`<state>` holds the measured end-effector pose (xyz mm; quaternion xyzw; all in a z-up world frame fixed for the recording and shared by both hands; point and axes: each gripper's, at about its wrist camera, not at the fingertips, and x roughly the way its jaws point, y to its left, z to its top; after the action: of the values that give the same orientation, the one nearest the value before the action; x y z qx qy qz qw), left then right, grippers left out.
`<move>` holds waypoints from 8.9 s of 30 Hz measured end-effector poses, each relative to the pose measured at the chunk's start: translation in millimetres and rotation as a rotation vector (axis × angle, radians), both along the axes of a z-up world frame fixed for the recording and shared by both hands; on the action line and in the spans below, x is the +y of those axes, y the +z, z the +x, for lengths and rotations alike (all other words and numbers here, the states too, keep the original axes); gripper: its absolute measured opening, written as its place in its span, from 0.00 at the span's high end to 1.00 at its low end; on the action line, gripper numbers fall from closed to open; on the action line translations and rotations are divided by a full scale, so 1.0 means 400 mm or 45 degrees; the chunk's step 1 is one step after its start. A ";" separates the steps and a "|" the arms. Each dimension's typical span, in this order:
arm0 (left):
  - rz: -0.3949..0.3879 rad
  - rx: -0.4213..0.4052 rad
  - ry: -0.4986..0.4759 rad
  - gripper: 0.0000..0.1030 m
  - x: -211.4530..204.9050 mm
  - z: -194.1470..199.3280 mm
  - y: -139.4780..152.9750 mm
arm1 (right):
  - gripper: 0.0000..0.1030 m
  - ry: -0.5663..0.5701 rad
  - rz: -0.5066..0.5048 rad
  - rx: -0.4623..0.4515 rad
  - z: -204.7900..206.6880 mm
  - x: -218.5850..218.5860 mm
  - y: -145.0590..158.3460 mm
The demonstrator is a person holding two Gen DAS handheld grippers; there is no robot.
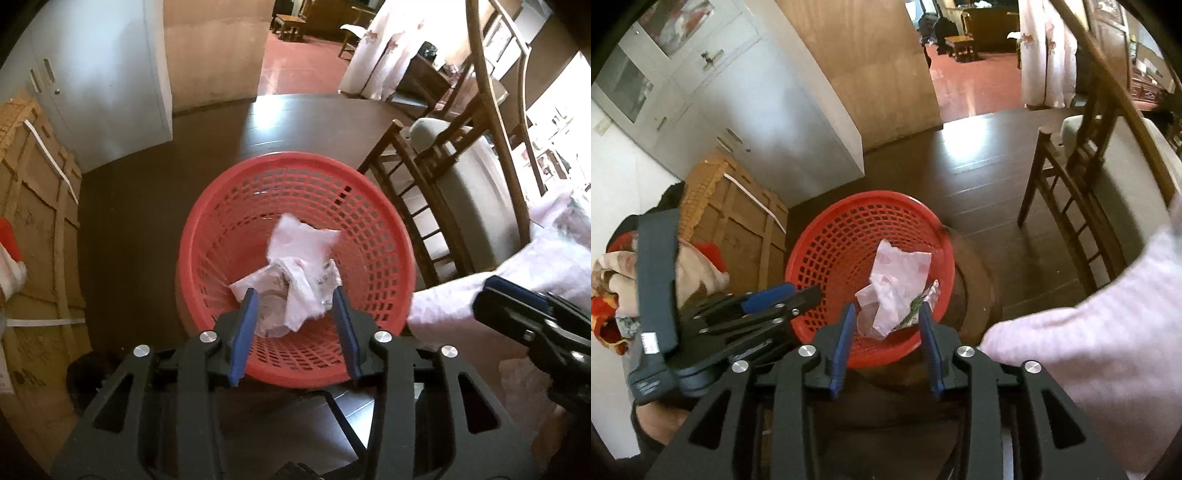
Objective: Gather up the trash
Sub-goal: 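Open both tools to drop the plastic cup and tissue into the basket, then move both open tools back over the table, then grasp the crumpled white tissue with the right tool while the left tool reaches the candy bag, then carry the clear candy bag and tissue toward the red basket with both tools, then open both tools to drop the candy bag and tissue into the basket, then move both open tools back over the table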
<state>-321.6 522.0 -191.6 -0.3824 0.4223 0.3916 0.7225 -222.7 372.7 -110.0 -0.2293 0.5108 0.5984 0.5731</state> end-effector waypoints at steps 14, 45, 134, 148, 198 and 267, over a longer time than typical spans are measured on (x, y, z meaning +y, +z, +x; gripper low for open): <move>0.166 -0.111 -0.213 0.30 -0.171 0.119 0.196 | 0.46 -0.197 0.179 -0.297 0.102 -0.328 0.242; 0.245 -0.303 -1.042 0.16 -0.809 0.640 0.430 | 0.09 -1.170 0.256 -0.544 0.426 -1.312 0.361; 0.148 -0.450 -1.714 0.64 -1.406 1.014 0.532 | 0.88 -1.678 0.268 -0.446 0.515 -1.868 0.329; 0.163 -0.457 -1.508 0.64 -1.173 0.855 0.492 | 0.88 -1.335 0.242 -0.387 0.472 -1.591 0.345; 0.003 -0.099 -0.032 0.64 -0.032 0.010 0.054 | 0.88 0.070 -0.066 0.034 -0.008 0.072 -0.010; 0.390 -0.213 -0.691 0.07 -0.605 0.459 0.432 | 0.08 -0.827 0.348 -0.483 0.386 -0.979 0.408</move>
<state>-137.9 280.0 -18.9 -0.1734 0.3842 0.2107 0.8820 -68.1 -18.8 53.1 -0.0840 0.3576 0.3953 0.8419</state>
